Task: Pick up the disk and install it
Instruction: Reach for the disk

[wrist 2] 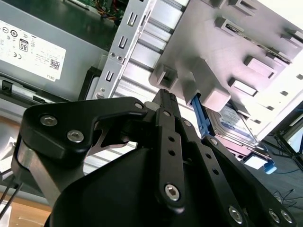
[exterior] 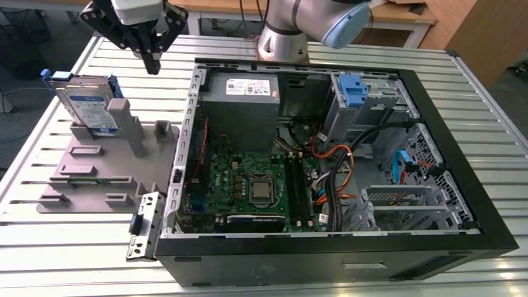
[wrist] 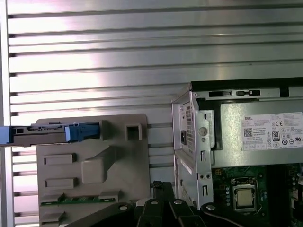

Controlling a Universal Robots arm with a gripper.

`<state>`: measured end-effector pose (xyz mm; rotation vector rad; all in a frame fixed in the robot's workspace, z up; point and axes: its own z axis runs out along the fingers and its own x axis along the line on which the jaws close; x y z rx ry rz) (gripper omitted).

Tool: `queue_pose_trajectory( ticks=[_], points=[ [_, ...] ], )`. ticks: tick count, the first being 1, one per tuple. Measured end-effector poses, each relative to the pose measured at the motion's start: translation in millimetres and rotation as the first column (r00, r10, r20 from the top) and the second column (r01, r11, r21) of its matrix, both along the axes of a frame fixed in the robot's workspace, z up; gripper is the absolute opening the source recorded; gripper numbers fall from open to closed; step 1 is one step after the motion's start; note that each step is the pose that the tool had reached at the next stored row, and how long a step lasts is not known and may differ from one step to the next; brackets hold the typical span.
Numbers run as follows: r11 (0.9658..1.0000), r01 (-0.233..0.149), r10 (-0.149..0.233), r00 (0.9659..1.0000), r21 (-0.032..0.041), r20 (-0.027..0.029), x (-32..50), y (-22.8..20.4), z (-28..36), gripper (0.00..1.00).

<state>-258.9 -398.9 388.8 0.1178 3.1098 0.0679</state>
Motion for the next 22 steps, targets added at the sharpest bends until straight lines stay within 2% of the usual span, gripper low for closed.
queue_pose_trajectory(
  ticks=[22],
  points=[
    [1.0000, 0.000, 0.000, 1.0000, 0.0000, 0.0000, -36.0, 0.3, -2.0, 0.11]
  ],
)
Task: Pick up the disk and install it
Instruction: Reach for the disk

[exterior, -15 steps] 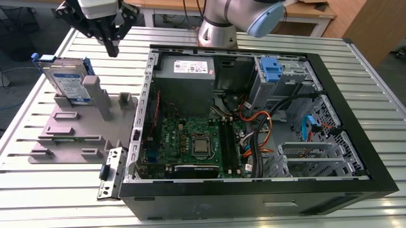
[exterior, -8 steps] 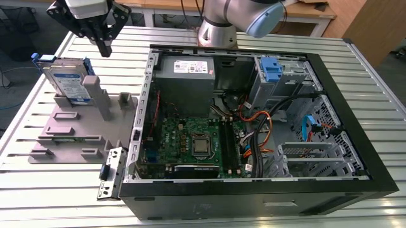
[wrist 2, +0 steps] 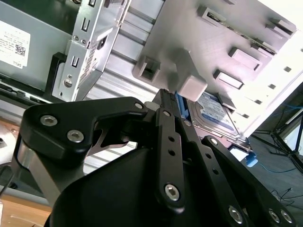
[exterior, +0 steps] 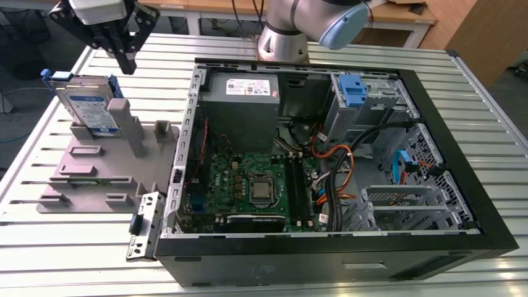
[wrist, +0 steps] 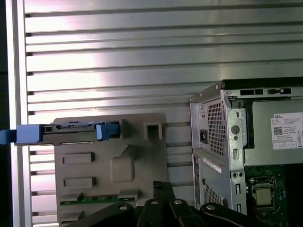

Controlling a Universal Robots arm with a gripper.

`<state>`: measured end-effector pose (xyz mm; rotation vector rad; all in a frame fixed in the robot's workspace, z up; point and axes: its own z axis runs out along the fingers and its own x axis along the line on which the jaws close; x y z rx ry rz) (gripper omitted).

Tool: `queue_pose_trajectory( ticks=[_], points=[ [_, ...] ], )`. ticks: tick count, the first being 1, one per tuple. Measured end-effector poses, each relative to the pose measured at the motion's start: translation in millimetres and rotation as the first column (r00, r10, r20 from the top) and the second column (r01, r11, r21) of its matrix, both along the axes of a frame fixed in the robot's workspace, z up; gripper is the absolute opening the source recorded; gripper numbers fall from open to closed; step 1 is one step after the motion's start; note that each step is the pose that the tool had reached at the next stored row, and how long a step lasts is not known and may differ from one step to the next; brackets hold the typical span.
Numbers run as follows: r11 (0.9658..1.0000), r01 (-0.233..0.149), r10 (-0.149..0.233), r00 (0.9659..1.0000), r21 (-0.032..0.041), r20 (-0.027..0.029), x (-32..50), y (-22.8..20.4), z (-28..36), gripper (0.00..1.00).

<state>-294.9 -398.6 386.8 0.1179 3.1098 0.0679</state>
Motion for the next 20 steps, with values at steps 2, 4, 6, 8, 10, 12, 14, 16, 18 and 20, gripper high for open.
queue_pose_trajectory(
  ticks=[2, 4, 6, 8, 10, 12, 14, 16, 18, 20],
  points=[
    [1.0000, 0.000, 0.000, 1.0000, -0.0001, -0.0001, -3.1, 0.1, -0.2, 0.11],
    [1.0000, 0.000, 0.000, 1.0000, -0.0001, -0.0001, -6.7, 0.2, -0.5, 0.11],
    [1.0000, 0.000, 0.000, 1.0000, 0.0000, 0.0000, -10.4, 0.3, -0.8, 0.11],
    [1.0000, 0.000, 0.000, 1.0000, -0.0001, -0.0001, -14.2, 0.4, -1.0, 0.11],
    [1.0000, 0.000, 0.000, 1.0000, 0.0000, 0.0000, -18.4, 0.5, -1.3, 0.11],
    [1.0000, 0.000, 0.000, 1.0000, 0.0000, -0.0001, -22.5, 0.6, -1.5, 0.11],
    [1.0000, 0.000, 0.000, 1.0000, -0.0001, -0.0001, -26.5, 0.7, -1.7, 0.11],
    [1.0000, 0.000, 0.000, 1.0000, 0.0000, 0.0000, -31.0, 0.8, -2.0, 0.11],
    [1.0000, 0.000, 0.000, 1.0000, -0.0001, 0.0000, -35.2, 0.8, -2.2, 0.11],
    [1.0000, 0.000, 0.000, 1.0000, -0.0001, -0.0001, -39.6, 0.9, -2.4, 0.11]
  ],
)
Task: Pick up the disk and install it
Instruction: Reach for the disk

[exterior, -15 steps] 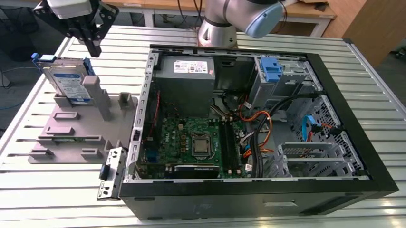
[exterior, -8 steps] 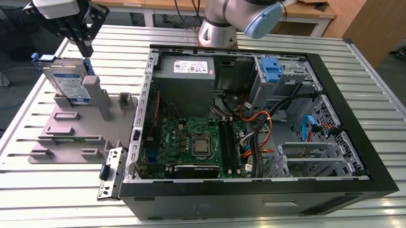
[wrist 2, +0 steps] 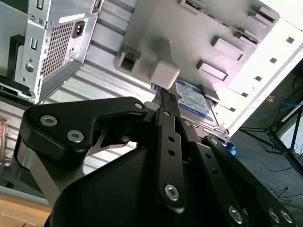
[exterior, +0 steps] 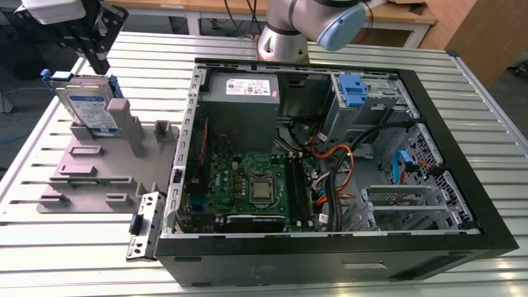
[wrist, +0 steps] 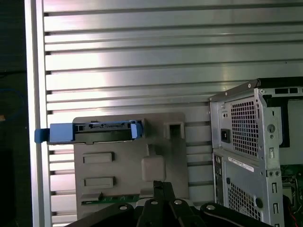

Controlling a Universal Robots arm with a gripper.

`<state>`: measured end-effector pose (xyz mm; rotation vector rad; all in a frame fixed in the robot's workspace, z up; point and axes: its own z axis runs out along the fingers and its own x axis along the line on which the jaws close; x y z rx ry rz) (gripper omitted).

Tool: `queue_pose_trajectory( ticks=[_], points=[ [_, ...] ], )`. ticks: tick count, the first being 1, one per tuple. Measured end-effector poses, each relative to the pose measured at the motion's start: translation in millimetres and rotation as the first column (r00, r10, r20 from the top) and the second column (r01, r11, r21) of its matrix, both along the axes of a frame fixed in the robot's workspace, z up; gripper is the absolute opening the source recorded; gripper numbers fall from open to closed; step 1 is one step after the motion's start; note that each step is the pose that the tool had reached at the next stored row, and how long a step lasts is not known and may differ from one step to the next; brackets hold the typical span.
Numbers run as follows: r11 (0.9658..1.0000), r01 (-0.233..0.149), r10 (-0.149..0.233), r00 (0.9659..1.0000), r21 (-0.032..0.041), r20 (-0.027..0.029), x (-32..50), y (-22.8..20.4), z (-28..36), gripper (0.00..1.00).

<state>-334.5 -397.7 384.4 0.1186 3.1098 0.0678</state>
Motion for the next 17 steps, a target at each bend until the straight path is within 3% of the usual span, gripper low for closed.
queue_pose_trajectory(
  ticks=[17],
  points=[
    [1.0000, 0.001, -0.001, 1.0000, 0.0000, 0.0001, -36.8, 0.6, -2.1, 0.11]
  ],
)
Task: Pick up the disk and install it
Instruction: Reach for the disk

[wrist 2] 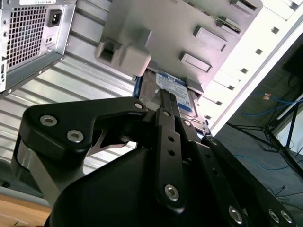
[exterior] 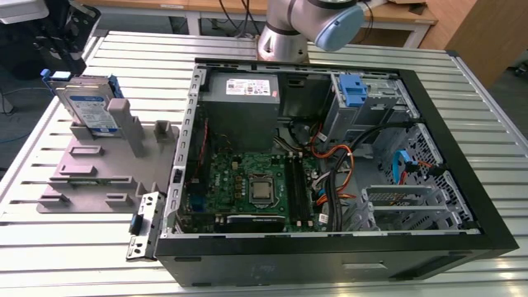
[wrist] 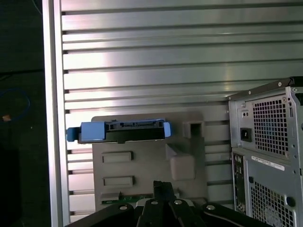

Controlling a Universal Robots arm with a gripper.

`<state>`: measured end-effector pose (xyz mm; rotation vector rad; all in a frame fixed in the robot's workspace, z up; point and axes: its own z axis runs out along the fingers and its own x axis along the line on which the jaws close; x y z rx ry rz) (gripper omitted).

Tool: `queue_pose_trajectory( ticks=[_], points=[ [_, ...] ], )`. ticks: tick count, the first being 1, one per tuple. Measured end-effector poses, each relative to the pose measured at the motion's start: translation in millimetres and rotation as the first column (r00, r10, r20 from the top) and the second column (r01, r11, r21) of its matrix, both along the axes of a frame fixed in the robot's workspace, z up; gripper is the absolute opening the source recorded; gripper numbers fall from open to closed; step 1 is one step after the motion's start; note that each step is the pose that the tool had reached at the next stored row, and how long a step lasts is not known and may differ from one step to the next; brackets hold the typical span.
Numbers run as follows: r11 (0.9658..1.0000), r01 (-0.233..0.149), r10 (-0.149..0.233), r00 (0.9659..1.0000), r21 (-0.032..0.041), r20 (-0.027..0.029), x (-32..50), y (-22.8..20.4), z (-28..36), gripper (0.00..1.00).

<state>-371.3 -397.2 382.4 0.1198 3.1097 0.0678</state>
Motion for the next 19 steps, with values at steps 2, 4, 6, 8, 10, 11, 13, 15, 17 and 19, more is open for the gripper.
queue_pose_trajectory(
  ticks=[2, 4, 6, 8, 10, 11, 13, 15, 17, 19],
  points=[
    [1.0000, 0.000, 0.000, 1.0000, 0.0000, -0.0001, -4.0, 0.1, -0.2, 0.11],
    [1.0000, 0.000, 0.000, 1.0000, 0.0000, -0.0001, -7.8, 0.1, -0.4, 0.11],
    [1.0000, 0.000, 0.000, 1.0000, 0.0000, -0.0001, -11.4, 0.2, -0.6, 0.11],
    [1.0000, 0.000, 0.000, 1.0000, 0.0000, 0.0000, -14.7, 0.2, -0.8, 0.11],
    [1.0000, 0.000, 0.000, 1.0000, 0.0000, 0.0000, -17.1, 0.2, -0.9, 0.11],
    [1.0000, 0.000, 0.000, 1.0000, 0.0000, 0.0000, -17.7, 0.2, -0.8, 0.11],
    [1.0000, 0.000, 0.000, 1.0000, 0.0000, 0.0000, -18.2, 0.2, -0.8, 0.11],
    [1.0000, 0.001, -0.001, 1.0000, 0.0000, 0.0000, -18.8, 0.2, -0.9, 0.11],
    [1.0000, 0.001, -0.001, 1.0000, 0.0000, 0.0000, -18.9, 0.2, -0.9, 0.11],
    [1.0000, 0.001, -0.001, 1.0000, 0.0000, 0.0000, -18.9, 0.2, -0.9, 0.11]
  ],
)
